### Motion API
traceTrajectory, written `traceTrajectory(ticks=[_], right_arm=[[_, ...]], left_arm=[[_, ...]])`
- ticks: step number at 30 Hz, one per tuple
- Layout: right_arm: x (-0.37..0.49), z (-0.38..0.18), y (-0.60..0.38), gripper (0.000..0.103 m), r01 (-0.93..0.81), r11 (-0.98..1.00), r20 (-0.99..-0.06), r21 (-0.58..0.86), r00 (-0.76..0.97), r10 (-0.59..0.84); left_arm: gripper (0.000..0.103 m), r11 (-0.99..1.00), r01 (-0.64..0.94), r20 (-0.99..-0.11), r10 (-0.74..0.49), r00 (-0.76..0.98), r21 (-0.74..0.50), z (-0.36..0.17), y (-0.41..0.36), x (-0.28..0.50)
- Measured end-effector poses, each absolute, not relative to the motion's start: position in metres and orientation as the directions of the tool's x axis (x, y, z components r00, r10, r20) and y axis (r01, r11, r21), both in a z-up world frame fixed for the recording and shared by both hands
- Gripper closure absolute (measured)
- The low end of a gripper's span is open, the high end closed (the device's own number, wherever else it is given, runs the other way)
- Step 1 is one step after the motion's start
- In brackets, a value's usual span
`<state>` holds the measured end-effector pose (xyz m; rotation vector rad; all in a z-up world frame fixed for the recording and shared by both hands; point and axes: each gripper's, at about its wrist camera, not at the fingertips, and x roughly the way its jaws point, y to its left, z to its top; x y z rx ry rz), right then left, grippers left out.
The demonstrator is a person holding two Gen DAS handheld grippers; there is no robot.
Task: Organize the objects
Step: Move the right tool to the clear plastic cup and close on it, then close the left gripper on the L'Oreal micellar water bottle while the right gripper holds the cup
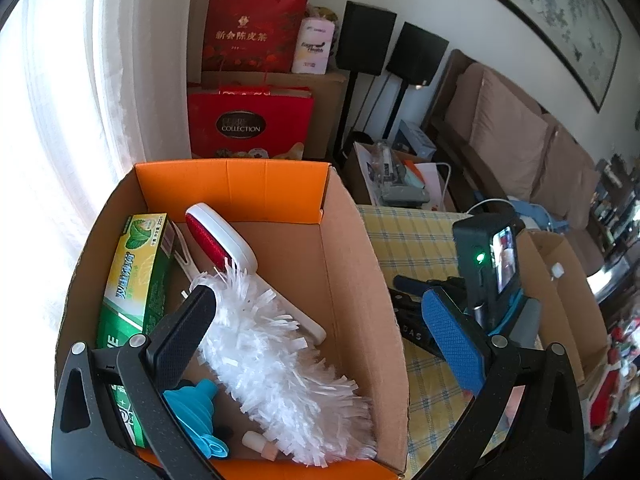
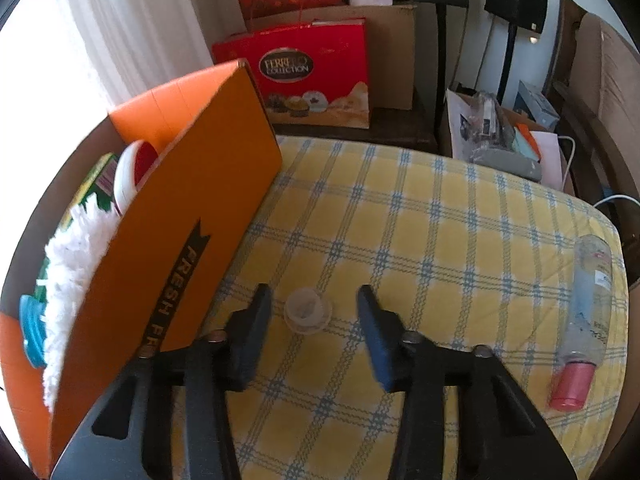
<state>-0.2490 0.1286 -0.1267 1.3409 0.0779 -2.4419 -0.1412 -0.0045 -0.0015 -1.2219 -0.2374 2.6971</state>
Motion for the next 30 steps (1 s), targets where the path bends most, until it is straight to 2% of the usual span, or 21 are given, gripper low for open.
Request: traceTrajectory(ticks=[1,3,17,30], right_arm=[[-0.249,-0.129,0.127,0.076,0.335,-0.936,-0.829,0.110,-0.488,-0.273],[-0.246,-0.131,0.125,0.078,0.346,-0.933,-0.829,0.098,-0.490,-0.269],[-0.219,-0.094,0.175,0.079,0.277,-0.945,-0.795,0.171,-0.528,-0.299],[-0.164,-0.061,0.266,0.079,0.157,-0.975,-0.773,0.159,-0.594,-0.222]], left_arm=[[0.000,-0.972,-0.088,-0.728,0.223,-0.648,-0.219,-0.002,-0.005,-0.141],[0.000,-0.971,-0.087,-0.732,0.225,-0.644,-0.223,-0.005,-0.004,-0.142],[0.000,-0.960,-0.159,-0.731,0.279,-0.623,-0.231,-0.002,0.033,-0.141],[0.000,-0.939,-0.267,-0.729,0.338,-0.595,-0.218,0.004,0.109,-0.147]])
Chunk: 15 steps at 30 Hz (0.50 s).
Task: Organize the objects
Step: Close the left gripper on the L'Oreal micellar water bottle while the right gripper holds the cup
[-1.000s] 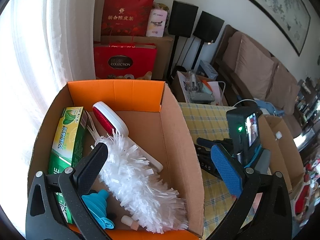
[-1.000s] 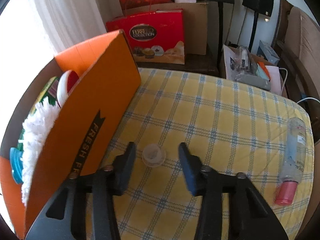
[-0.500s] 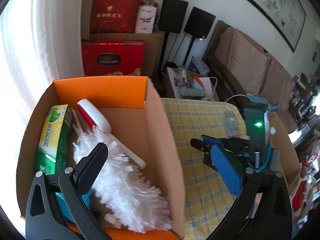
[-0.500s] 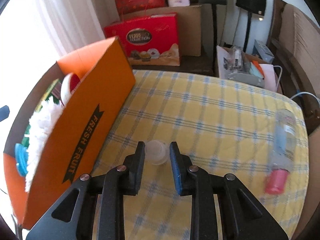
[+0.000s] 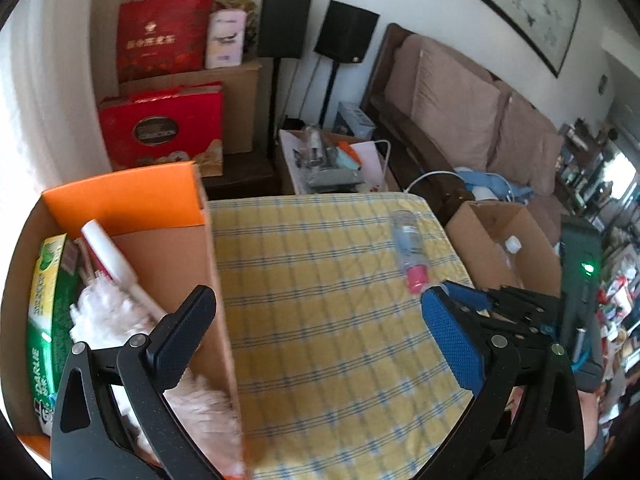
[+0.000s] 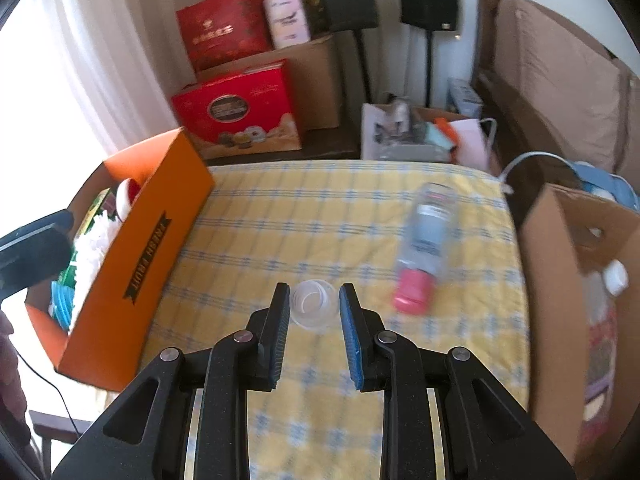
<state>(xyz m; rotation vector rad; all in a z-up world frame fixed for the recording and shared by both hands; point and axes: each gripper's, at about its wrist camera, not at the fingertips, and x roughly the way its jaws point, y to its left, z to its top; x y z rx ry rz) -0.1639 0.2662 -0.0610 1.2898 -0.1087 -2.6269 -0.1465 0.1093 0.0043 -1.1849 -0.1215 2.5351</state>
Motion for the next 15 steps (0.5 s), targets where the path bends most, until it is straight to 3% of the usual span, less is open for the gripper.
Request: traceTrajectory(ticks=[15], right_arm=[[-0.128,-0.064,0.322,0.079,0.073,-0.979,-0.774,0.191,-0.602,-0.196]], left_arm=[[0.000,-0.932,-0.325,-0.783,0.322,-0.532,-0.163,-0.033,0.206,-0.190]])
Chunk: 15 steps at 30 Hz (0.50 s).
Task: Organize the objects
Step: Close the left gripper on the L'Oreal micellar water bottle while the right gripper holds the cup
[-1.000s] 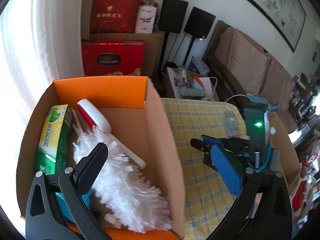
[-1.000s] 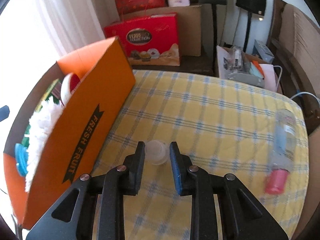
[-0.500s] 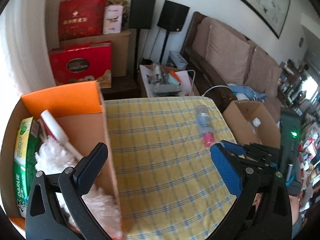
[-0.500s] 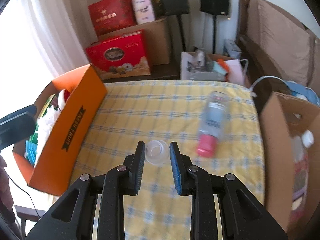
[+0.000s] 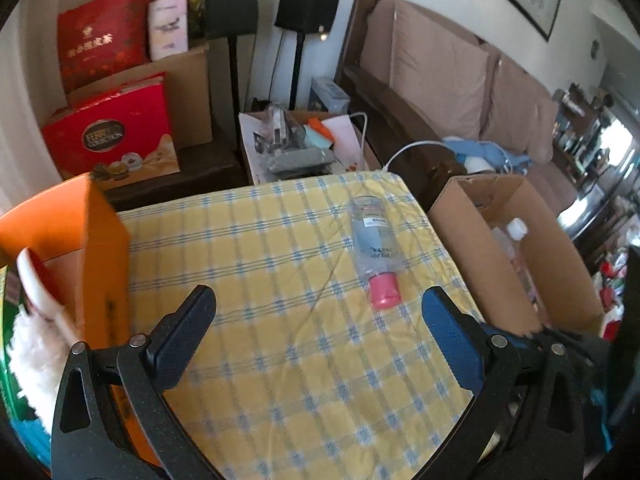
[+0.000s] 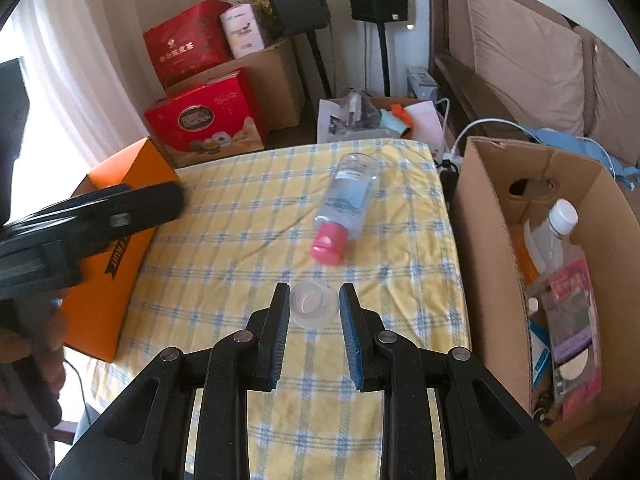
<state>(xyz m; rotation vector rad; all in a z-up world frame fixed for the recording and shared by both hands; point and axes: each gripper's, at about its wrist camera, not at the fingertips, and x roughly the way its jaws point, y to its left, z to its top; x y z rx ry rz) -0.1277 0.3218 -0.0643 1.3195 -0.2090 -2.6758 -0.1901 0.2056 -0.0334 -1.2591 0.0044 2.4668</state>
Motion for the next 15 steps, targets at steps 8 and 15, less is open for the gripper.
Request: traceTrajectory(ticks=[8,15], right_arm=[[-0.125,-0.074,0.329,0.078,0.063,-0.973,-0.769,0.222,-0.602,-0.215],[-0.128,-0.083,0.334,0.079,0.062,-0.969,-0.770,0.239,-0.597,-0.227]], left_arm=[[0.003,-0.924,-0.349,-0.805,0.322,-0.498,-0.154,-0.063,0.249,-0.227],[0.006,-0.920,-0.378,-0.835,0.289,-0.468,-0.106,-0.086,0.288,-0.252]])
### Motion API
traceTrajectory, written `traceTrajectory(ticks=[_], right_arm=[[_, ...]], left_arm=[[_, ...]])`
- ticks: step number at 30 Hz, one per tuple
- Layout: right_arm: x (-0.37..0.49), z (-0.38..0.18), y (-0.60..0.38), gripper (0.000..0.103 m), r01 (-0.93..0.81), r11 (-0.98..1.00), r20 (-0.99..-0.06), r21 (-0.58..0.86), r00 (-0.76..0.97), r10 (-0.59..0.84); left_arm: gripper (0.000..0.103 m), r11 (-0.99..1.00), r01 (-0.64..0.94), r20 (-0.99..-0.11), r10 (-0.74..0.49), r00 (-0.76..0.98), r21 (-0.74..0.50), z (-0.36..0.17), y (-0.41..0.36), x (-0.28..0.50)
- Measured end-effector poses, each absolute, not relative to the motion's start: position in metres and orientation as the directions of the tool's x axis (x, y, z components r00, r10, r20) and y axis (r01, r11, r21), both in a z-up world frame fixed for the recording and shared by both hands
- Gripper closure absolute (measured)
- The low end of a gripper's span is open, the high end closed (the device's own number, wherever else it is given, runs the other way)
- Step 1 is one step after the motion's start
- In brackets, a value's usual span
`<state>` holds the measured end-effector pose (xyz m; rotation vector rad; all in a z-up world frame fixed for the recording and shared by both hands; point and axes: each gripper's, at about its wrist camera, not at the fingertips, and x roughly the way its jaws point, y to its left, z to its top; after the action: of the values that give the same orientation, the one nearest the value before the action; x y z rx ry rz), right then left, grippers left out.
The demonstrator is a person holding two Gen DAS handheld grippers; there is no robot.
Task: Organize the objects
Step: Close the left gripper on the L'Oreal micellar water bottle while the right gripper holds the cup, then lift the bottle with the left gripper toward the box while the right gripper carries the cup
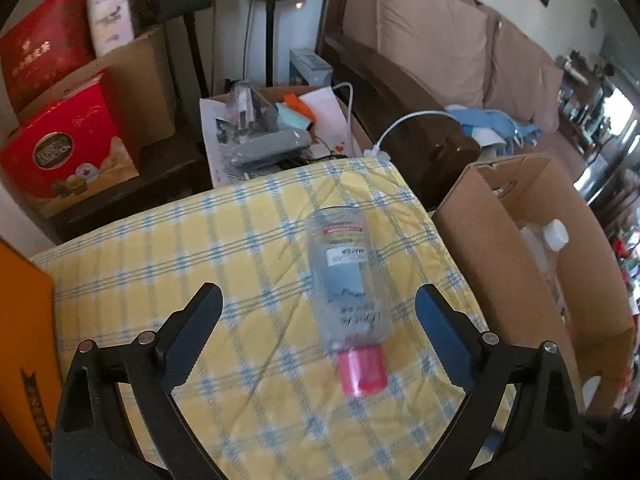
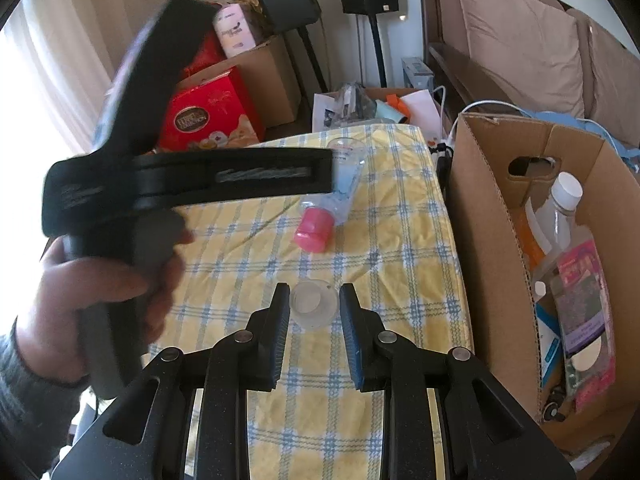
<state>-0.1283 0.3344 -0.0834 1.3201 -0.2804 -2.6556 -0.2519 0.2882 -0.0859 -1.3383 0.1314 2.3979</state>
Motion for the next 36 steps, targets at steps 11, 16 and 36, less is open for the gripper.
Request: traceTrajectory(ticks=[11,16,36], right_arm=[[-0.136,-0.098,0.344,0.079,0.052,-0.963,-0.775,0.264,-0.583,-0.244],[-0.136,-0.100,0.345,0.079,0.050,-0.964,-0.777,0.262,-0.581,-0.241],[-0.123,-0.066,0.330,0.078,0.067,-0.967,-0.760,0.247,-0.605,-0.236]], left_arm=[[0.050,-0.915,-0.394,-0.880,0.254,-0.401,-0.085,-0.121,0.320,-0.273],[0.057,-0.910,-0.404,-0.868,0.272,-0.415,-0.092,-0.123,0.319,-0.268],[0.059,-0.910,-0.403,-0.830,0.296,-0.472,-0.096,-0.069,0.266,-0.221]])
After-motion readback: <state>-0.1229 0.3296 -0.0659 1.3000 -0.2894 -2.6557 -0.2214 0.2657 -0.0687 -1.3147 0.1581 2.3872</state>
